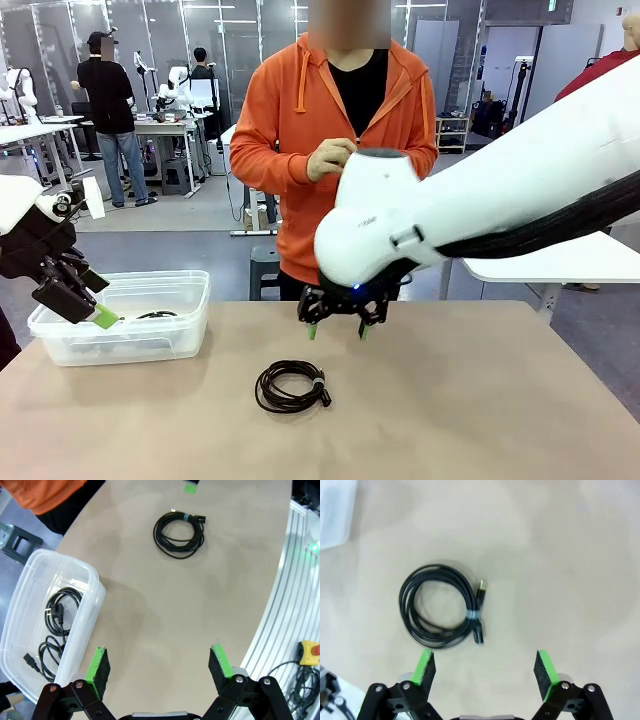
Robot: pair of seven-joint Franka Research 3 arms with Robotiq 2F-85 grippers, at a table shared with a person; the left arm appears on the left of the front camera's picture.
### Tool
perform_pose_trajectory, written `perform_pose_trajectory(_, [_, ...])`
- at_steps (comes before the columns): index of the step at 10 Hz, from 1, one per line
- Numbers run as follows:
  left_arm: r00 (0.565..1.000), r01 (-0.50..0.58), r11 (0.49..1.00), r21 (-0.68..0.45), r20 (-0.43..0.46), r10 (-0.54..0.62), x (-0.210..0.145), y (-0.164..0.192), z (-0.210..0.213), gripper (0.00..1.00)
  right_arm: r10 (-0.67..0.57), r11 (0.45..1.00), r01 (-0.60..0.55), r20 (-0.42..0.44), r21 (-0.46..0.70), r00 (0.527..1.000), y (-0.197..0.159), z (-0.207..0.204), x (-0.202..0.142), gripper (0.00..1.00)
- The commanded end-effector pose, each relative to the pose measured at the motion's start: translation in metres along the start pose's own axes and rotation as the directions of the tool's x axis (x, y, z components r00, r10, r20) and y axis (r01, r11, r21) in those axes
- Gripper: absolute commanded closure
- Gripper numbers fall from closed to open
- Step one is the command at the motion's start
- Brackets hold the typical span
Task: Organize and store the cables.
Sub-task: Place the USB Extension Cable into the Organizing box.
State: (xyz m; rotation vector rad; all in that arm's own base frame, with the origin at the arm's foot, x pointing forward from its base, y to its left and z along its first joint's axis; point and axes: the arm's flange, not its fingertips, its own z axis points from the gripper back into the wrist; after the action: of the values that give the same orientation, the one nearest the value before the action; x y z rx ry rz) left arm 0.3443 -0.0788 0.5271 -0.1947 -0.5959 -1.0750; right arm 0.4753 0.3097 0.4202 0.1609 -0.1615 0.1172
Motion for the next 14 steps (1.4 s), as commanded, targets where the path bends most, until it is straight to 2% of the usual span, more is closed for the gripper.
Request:
perform_pose_trajectory(1, [1.000, -0.010, 1.000, 0.005, 0.000, 0.010, 0.000, 0.000, 0.001, 0.00, 0.105, 0.994, -0.106, 0.012, 0.035, 0.994, -0.038, 0.036, -0.023, 0.00])
perform_pose_trajectory(3, [1.000, -0.010, 1.000, 0.005, 0.000, 0.010, 0.000, 0.000, 0.001, 0.00, 0.214, 0.972, -0.216, 0.033, 0.088, 0.976, -0.075, 0.088, -0.026, 0.00])
perform_pose_trajectory(4, [1.000, -0.010, 1.000, 0.005, 0.000, 0.010, 0.000, 0.000, 0.001, 0.00, 0.283, 0.953, -0.283, 0.014, 0.108, 0.959, -0.097, 0.111, -0.030, 0.00])
perform_pose_trajectory(6, [1.000, -0.010, 1.000, 0.005, 0.000, 0.010, 0.000, 0.000, 0.001, 0.00, 0.386, 0.915, -0.390, 0.051, 0.101, 0.921, -0.137, 0.149, -0.046, 0.00])
perform_pose_trajectory(7, [1.000, -0.010, 1.000, 0.005, 0.000, 0.010, 0.000, 0.000, 0.001, 0.00, 0.400, 0.907, -0.407, 0.081, 0.107, 0.913, -0.155, 0.166, -0.055, 0.00])
perform_pose_trajectory(9, [1.000, -0.010, 1.000, 0.005, 0.000, 0.010, 0.000, 0.000, 0.001, 0.00, 0.435, 0.890, -0.446, 0.115, 0.093, 0.893, -0.190, 0.183, -0.068, 0.00])
perform_pose_trajectory(11, [1.000, -0.010, 1.000, 0.005, 0.000, 0.010, 0.000, 0.000, 0.001, 0.00, 0.489, 0.855, -0.510, 0.184, 0.095, 0.853, -0.222, 0.195, -0.084, 0.00])
perform_pose_trajectory(13, [1.000, -0.010, 1.000, 0.005, 0.000, 0.010, 0.000, 0.000, 0.001, 0.00, 0.532, 0.825, -0.561, 0.234, 0.077, 0.814, -0.244, 0.188, -0.095, 0.00])
perform_pose_trajectory(14, [1.000, -0.010, 1.000, 0.005, 0.000, 0.010, 0.000, 0.000, 0.001, 0.00, 0.534, 0.814, -0.571, 0.248, 0.109, 0.808, -0.253, 0.186, -0.100, 0.00])
